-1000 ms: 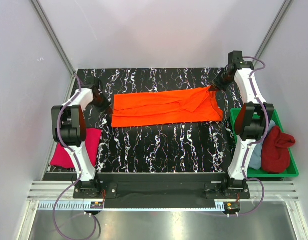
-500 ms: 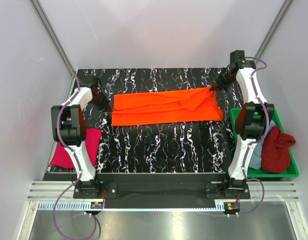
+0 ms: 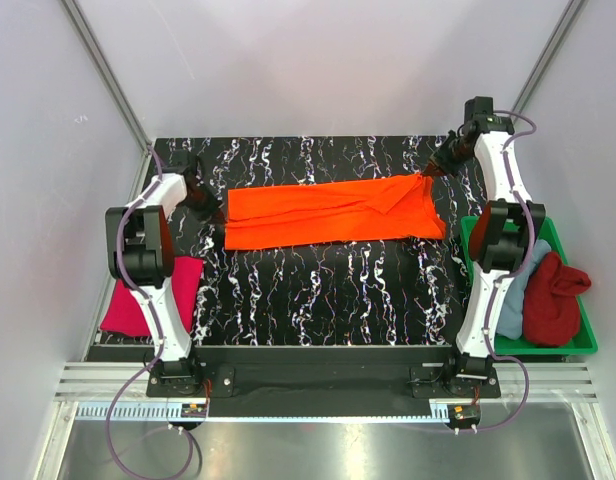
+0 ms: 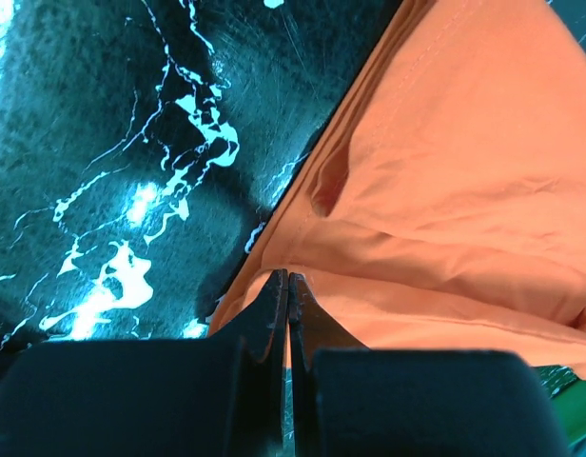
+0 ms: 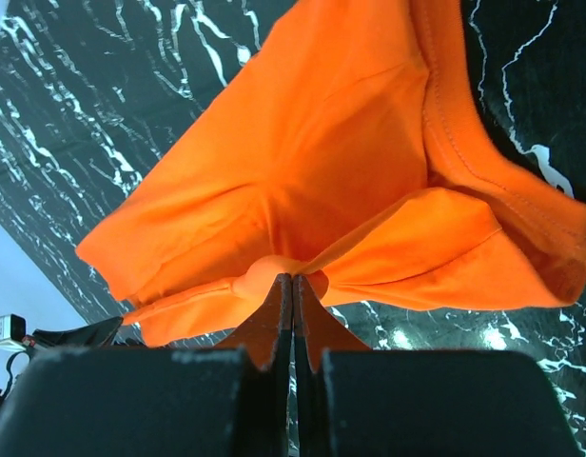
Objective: Fold and stack the t-shirts
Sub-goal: Fold the tshirt
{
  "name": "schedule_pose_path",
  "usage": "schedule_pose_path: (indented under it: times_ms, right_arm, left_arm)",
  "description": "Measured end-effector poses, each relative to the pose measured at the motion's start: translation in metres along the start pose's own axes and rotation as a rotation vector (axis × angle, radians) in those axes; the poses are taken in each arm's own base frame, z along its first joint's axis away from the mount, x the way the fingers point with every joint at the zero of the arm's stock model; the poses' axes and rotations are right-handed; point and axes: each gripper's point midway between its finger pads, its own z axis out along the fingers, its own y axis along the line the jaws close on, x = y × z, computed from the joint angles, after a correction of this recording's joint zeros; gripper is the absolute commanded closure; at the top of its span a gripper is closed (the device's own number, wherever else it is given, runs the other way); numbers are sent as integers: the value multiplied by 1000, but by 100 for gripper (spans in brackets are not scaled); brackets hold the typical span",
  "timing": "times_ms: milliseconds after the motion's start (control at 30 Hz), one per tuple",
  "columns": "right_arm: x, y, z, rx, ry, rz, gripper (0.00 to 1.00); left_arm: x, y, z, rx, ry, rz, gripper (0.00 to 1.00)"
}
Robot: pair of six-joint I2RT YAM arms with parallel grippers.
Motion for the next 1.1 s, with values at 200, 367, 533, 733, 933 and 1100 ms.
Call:
schedule_pose_path:
  times_ms: [200, 367, 533, 733, 933, 1100]
  right_arm:
    - [5, -11, 20, 27, 45, 16, 100]
    - [3, -16, 36, 39, 61, 22, 100]
    - [-2, -16, 45, 40, 60, 24, 100]
    - [-11, -12, 54, 23, 54, 25, 99]
    - [-23, -10, 84, 2, 59, 36, 64]
    - [-28, -22, 94, 39, 56, 15, 33]
  left_arm:
    - [-3, -2, 9, 3, 12, -2, 99]
    - [-10, -9, 10, 20, 6, 2, 99]
    - [-15, -14, 11, 30, -2, 6, 96]
    - [-15, -11, 16, 21, 6, 16, 81]
    - [-25, -15, 11, 19, -24, 57, 67]
    - [-28, -14, -7, -5, -58, 103, 61]
